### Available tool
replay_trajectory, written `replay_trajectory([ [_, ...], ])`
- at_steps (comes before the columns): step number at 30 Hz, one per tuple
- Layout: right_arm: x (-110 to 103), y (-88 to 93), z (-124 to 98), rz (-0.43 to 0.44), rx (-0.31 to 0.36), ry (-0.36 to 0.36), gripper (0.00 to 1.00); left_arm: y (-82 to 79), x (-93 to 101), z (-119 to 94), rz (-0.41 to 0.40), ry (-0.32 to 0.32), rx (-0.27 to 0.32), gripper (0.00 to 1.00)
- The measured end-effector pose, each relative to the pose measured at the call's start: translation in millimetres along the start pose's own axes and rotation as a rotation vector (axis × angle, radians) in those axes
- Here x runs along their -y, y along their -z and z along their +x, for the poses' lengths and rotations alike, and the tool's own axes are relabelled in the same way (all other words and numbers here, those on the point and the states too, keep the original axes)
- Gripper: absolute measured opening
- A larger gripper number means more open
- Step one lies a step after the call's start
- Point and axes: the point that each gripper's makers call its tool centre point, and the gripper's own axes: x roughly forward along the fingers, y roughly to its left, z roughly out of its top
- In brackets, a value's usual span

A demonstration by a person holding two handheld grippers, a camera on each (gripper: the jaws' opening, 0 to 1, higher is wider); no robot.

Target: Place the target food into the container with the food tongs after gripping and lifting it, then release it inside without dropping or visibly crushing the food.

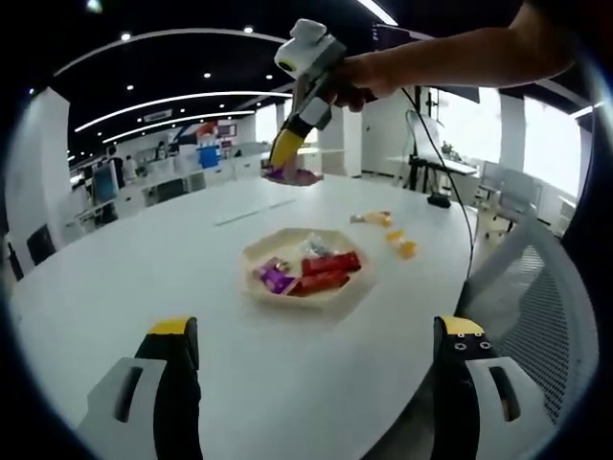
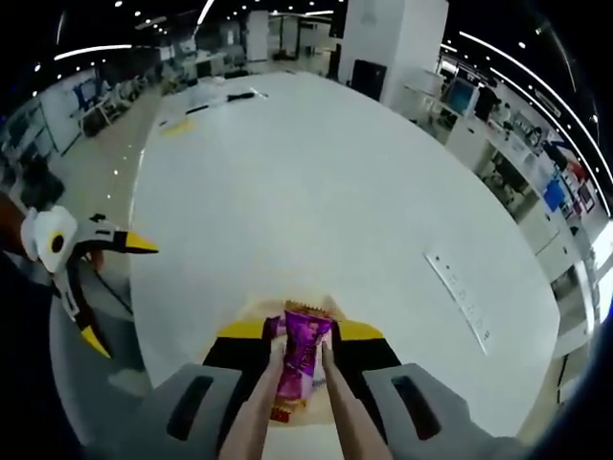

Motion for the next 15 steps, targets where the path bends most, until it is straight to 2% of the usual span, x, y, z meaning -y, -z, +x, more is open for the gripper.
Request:
replay_trajectory([
  [10,2.7,3.7,-3.0,0.022,-0.004,-0.009,0.25,-0.1,-0.6,-0.5,0.002,-0.004,-0.001,0.99],
  [15,1.1,7.9,-10.0,0.054,-0.013,0.005,0.26,1.0,3.8,3.0,0.007,-0.002,-0.021,0.99],
])
